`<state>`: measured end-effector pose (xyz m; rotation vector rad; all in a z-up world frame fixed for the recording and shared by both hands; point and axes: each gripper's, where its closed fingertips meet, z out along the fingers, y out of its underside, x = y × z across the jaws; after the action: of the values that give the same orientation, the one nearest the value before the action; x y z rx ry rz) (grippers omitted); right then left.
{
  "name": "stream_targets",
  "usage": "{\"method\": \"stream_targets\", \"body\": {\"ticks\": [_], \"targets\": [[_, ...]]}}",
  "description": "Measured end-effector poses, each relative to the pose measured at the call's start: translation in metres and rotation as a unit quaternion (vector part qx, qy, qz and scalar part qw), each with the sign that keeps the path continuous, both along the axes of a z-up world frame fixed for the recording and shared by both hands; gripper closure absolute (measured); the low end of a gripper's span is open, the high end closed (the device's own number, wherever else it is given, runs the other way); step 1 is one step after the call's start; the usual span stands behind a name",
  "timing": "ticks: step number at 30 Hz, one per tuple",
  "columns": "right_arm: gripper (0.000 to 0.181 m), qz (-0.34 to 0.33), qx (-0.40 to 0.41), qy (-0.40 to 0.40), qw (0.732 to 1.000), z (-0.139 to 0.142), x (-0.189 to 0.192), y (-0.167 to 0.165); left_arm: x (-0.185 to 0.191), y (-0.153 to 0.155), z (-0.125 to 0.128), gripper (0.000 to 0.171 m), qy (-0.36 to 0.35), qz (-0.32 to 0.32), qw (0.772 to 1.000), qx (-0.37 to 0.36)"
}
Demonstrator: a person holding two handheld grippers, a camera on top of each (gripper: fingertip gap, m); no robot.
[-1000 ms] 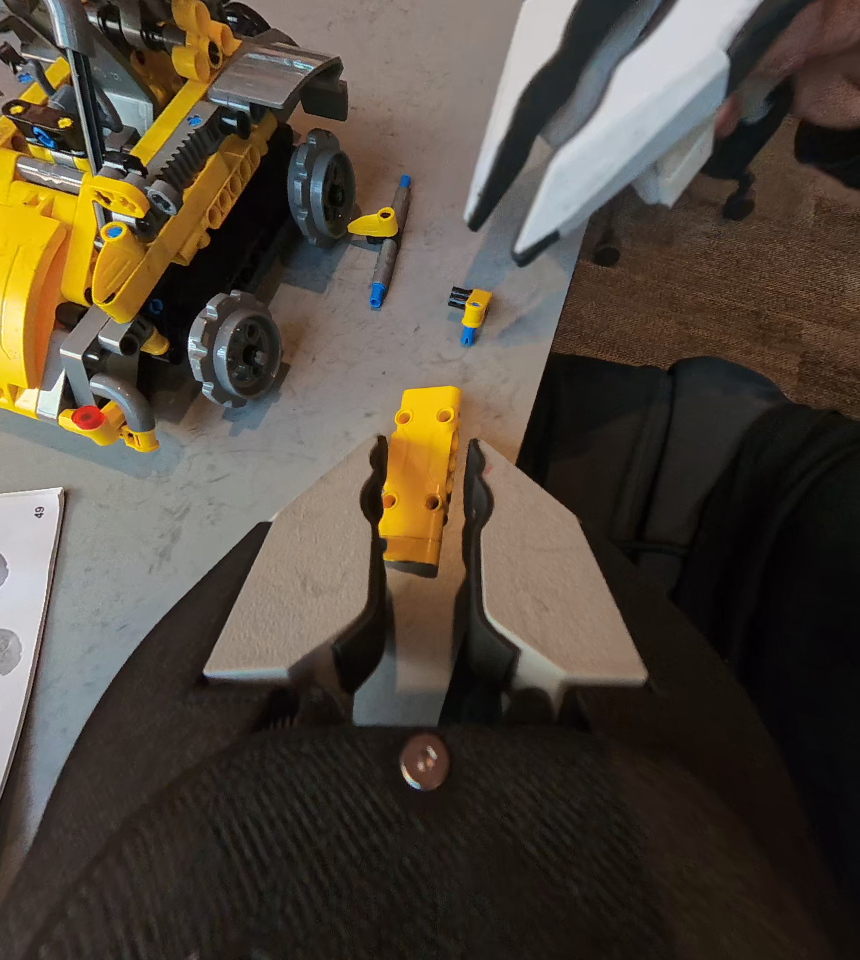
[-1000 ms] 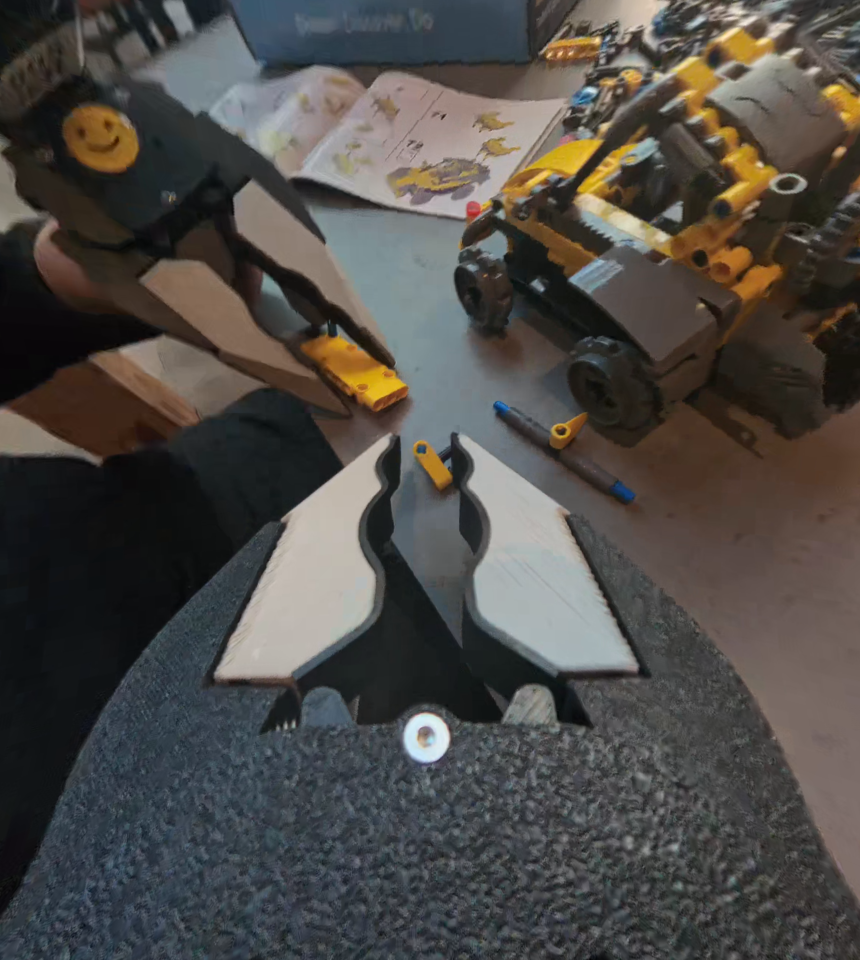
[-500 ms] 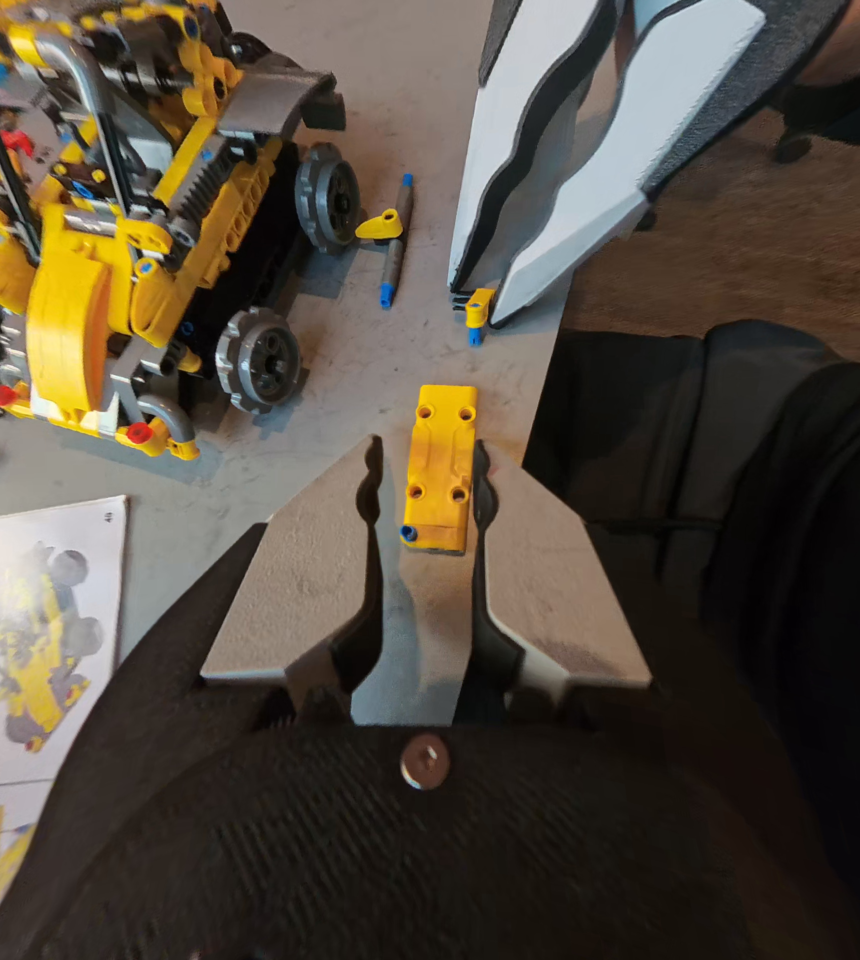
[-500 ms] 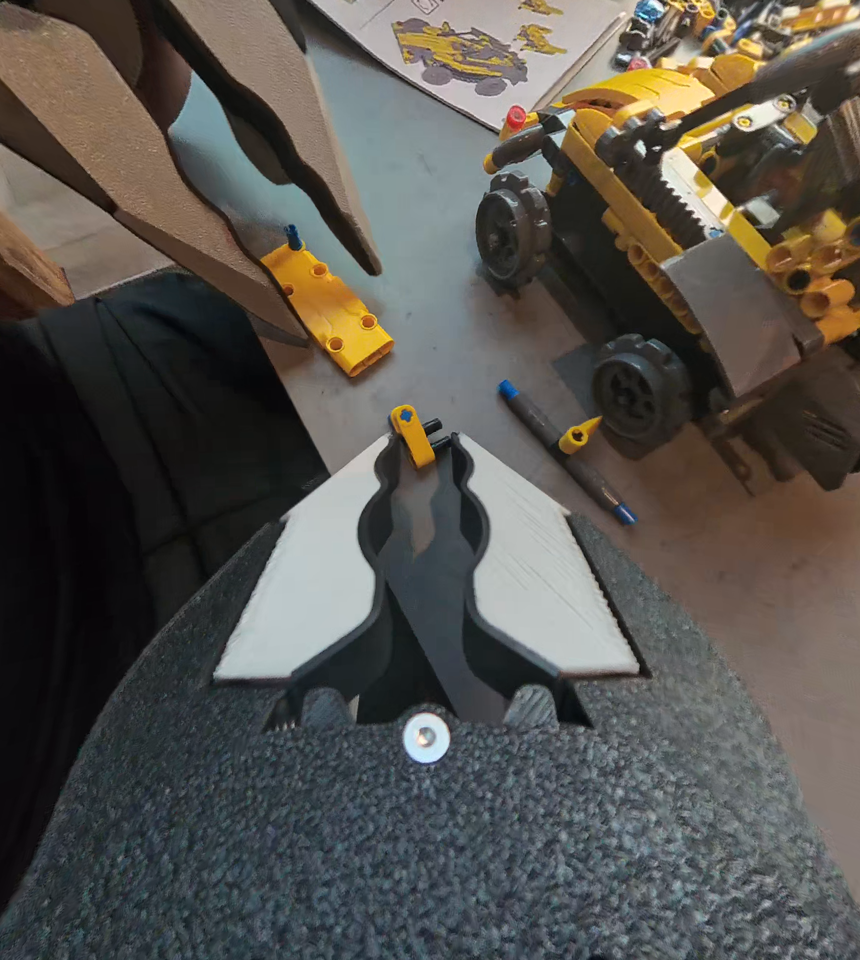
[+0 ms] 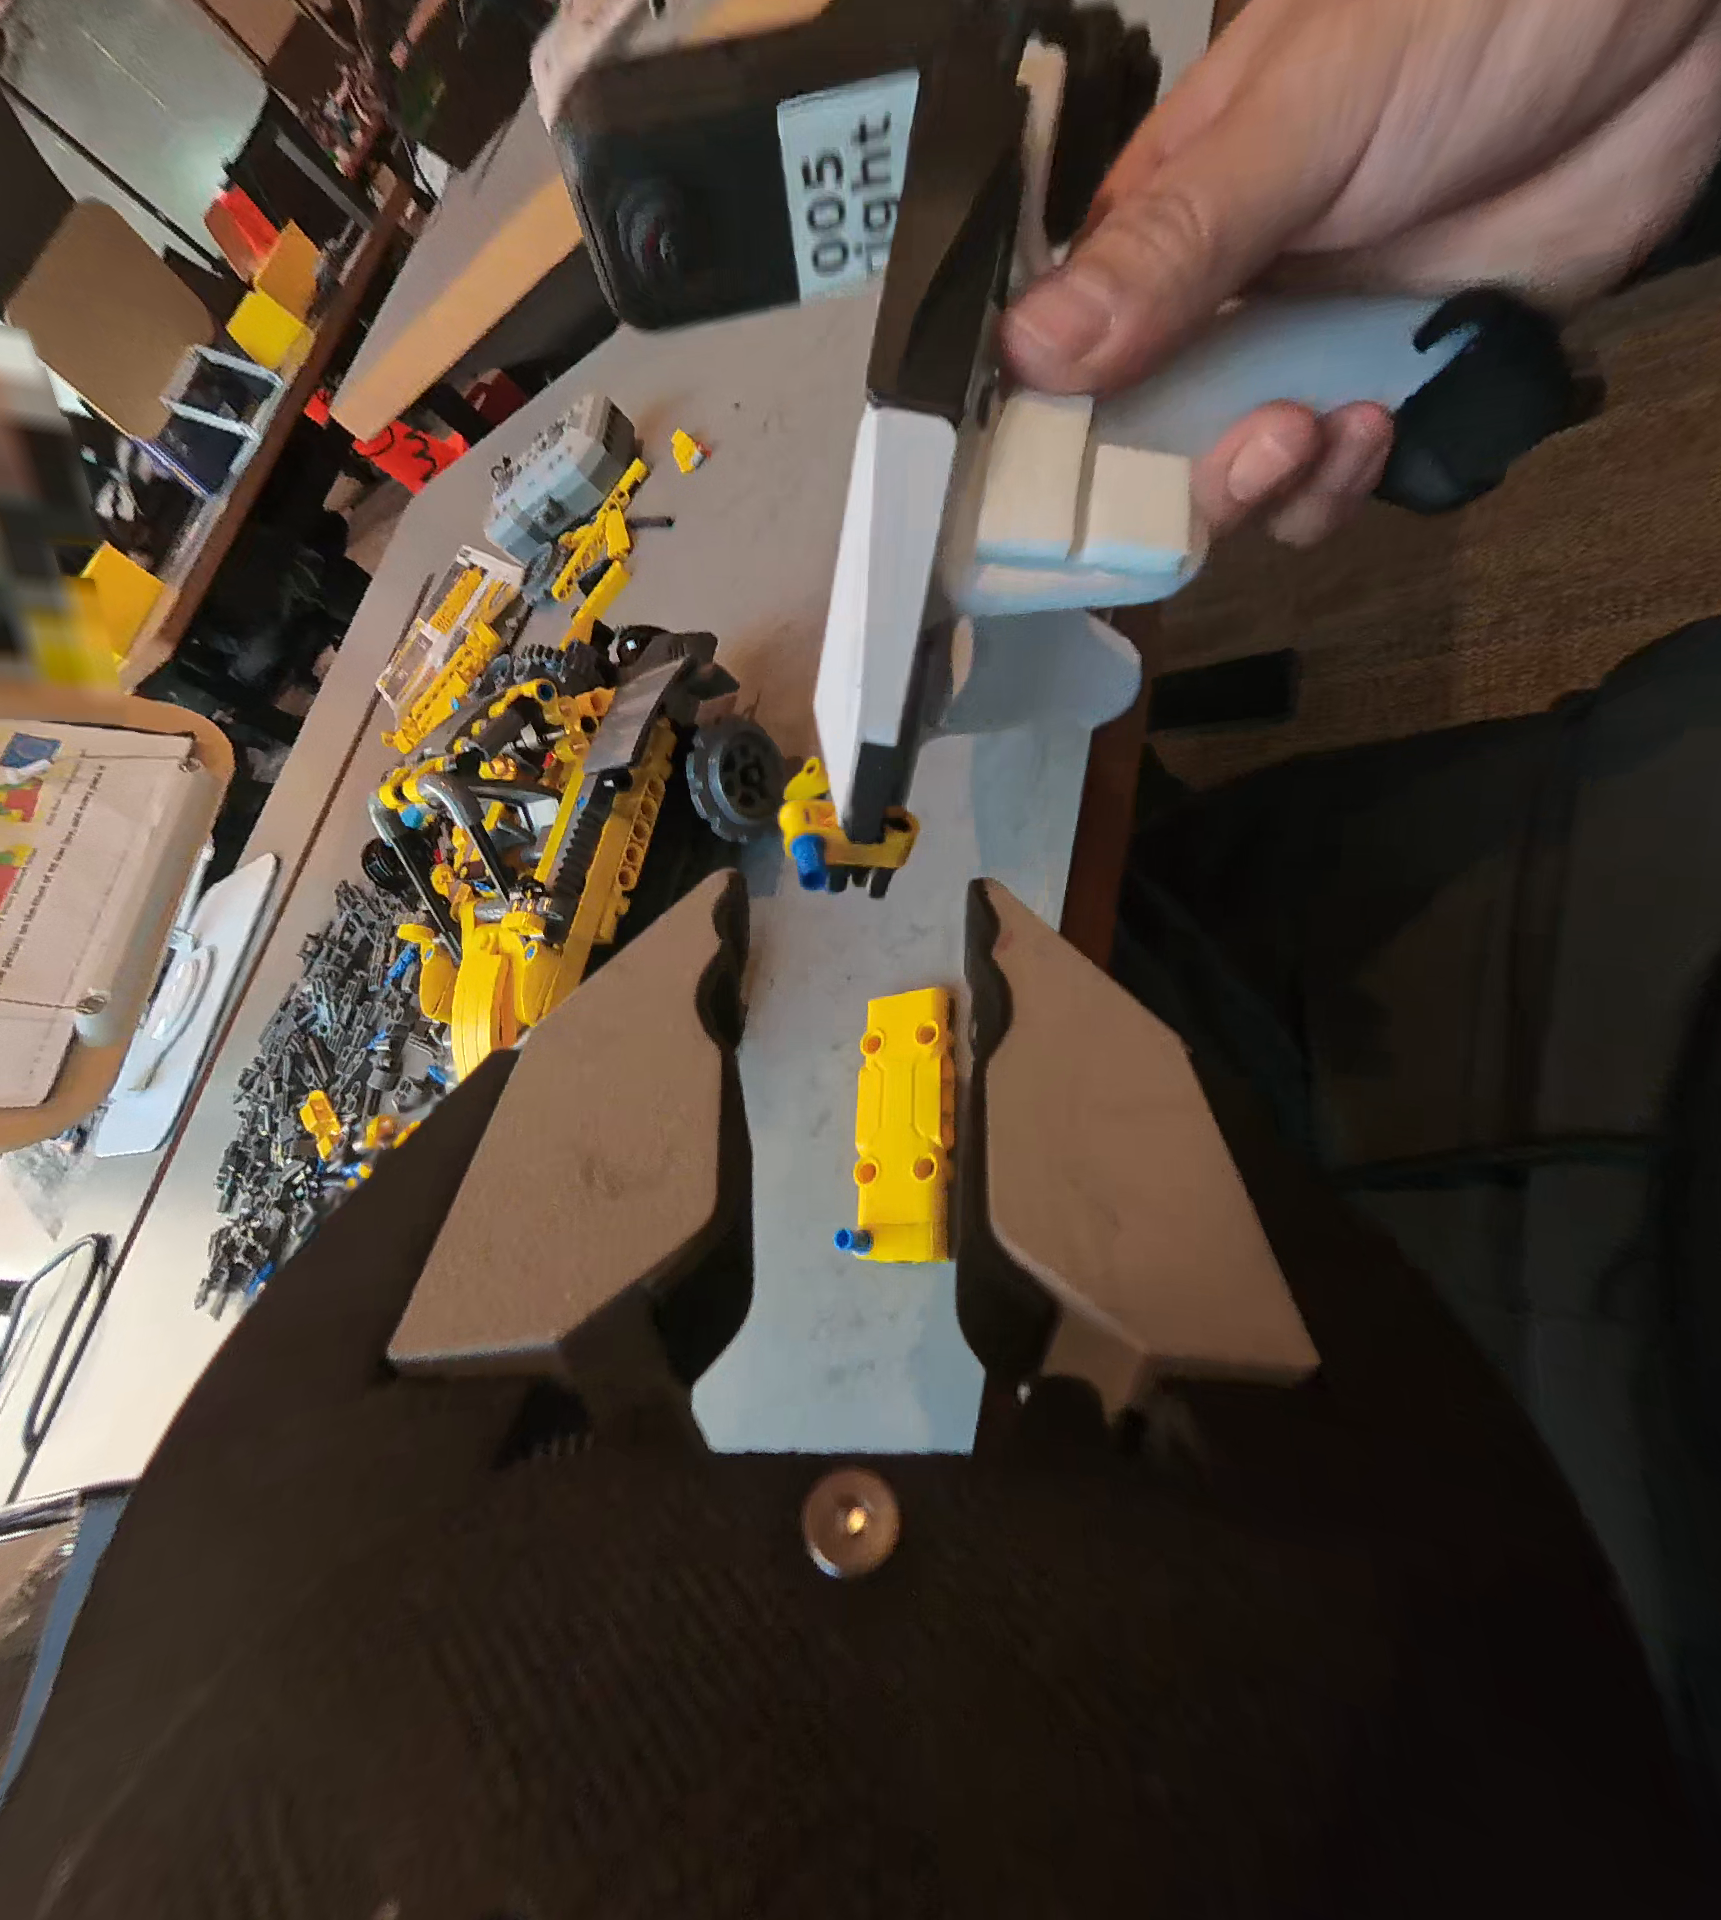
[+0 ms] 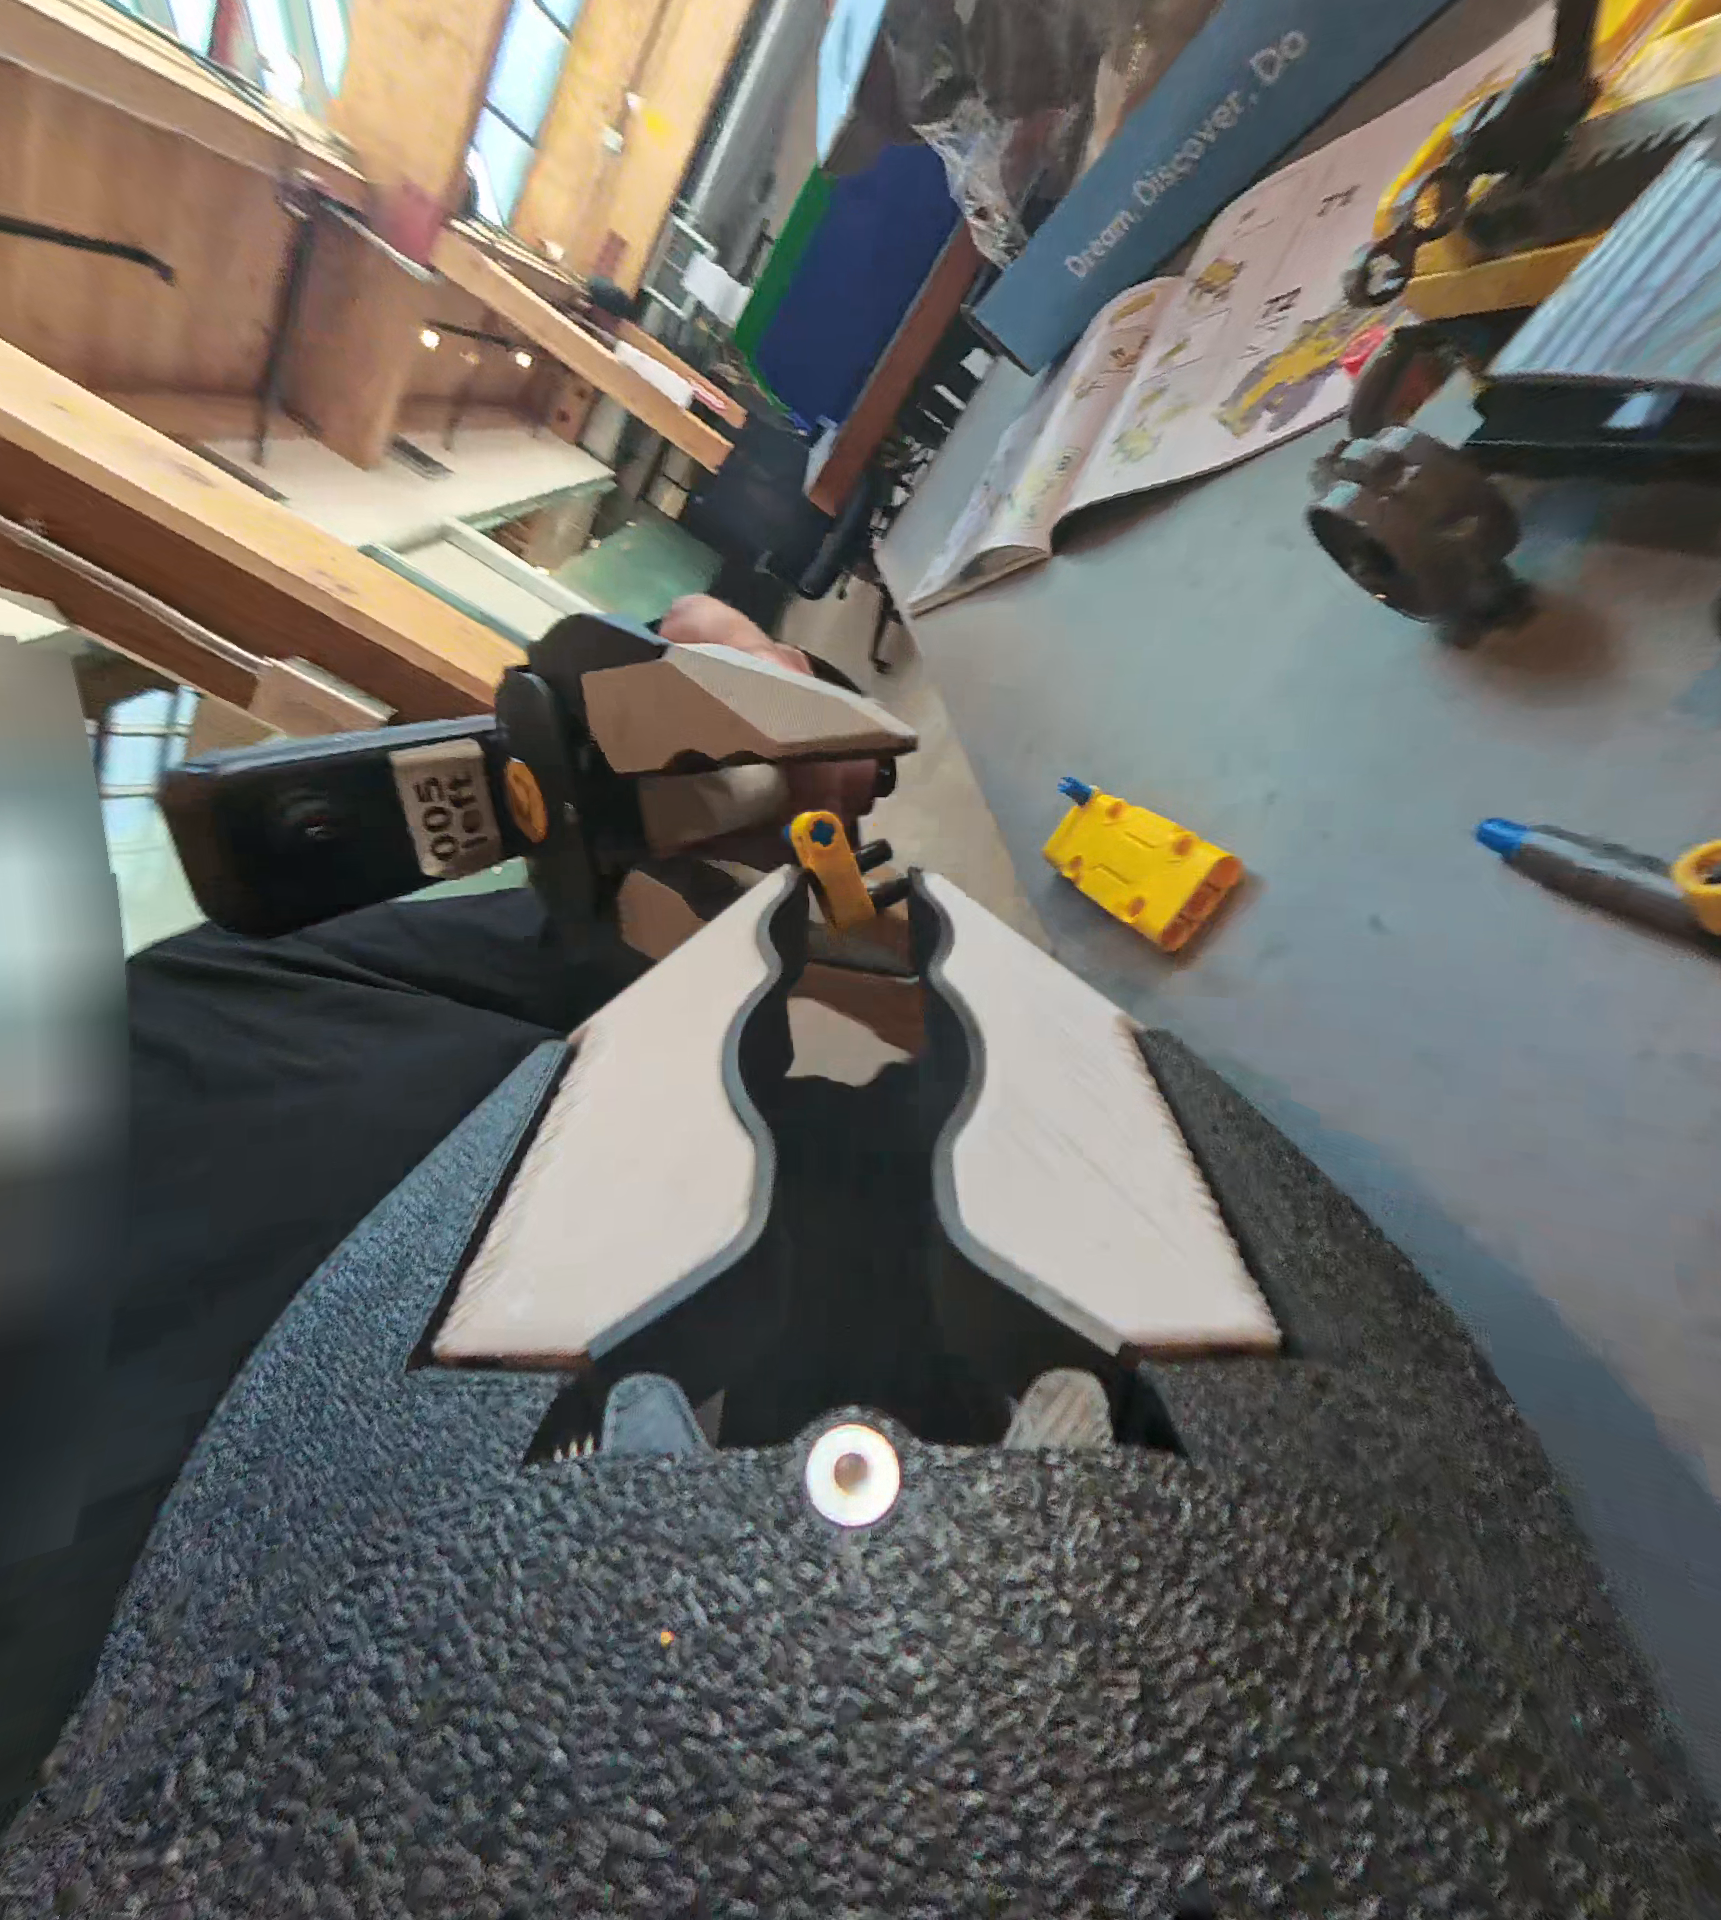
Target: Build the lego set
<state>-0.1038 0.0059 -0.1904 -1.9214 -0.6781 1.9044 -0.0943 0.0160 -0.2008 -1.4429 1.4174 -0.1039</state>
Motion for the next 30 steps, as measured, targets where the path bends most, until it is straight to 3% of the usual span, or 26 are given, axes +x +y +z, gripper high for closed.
{"method": "stream_targets", "body": {"ticks": [4, 7, 14, 18, 22, 27, 30], "targets": [[0.162, 0.024, -0.045, 0.044, 0.998, 0.006, -0.008, -0.010, 0.004, -0.008, 0.010, 0.149, -0.019, -0.024, 0.999, 0.022], [0.162, 0.032, -0.063, 0.060, 0.996, 0.006, -0.010, -0.012, 0.002, -0.010, 0.010, 0.149, -0.014, -0.029, 0.999, 0.031], [0.163, 0.001, -0.051, 0.010, 0.999, -0.011, -0.012, -0.005, -0.002, -0.003, -0.008, 0.150, 0.027, -0.019, 0.999, 0.009], [0.163, -0.061, 0.049, -0.107, 0.991, -0.026, -0.004, 0.011, 0.000, 0.008, -0.025, 0.150, 0.081, 0.008, 0.995, -0.050], [0.165, -0.142, 0.195, -0.225, 0.944, -0.021, 0.023, 0.035, 0.017, 0.017, -0.032, 0.150, 0.095, 0.018, 0.987, -0.125], [0.165, -0.170, 0.280, -0.278, 0.903, -0.003, 0.050, 0.045, 0.032, 0.026, -0.055, 0.149, 0.181, 0.018, 0.960, -0.212], [0.166, -0.175, 0.270, -0.267, 0.908, 0.005, 0.063, 0.049, 0.040, 0.028, -0.059, 0.149, 0.202, 0.011, 0.946, -0.253]]}}
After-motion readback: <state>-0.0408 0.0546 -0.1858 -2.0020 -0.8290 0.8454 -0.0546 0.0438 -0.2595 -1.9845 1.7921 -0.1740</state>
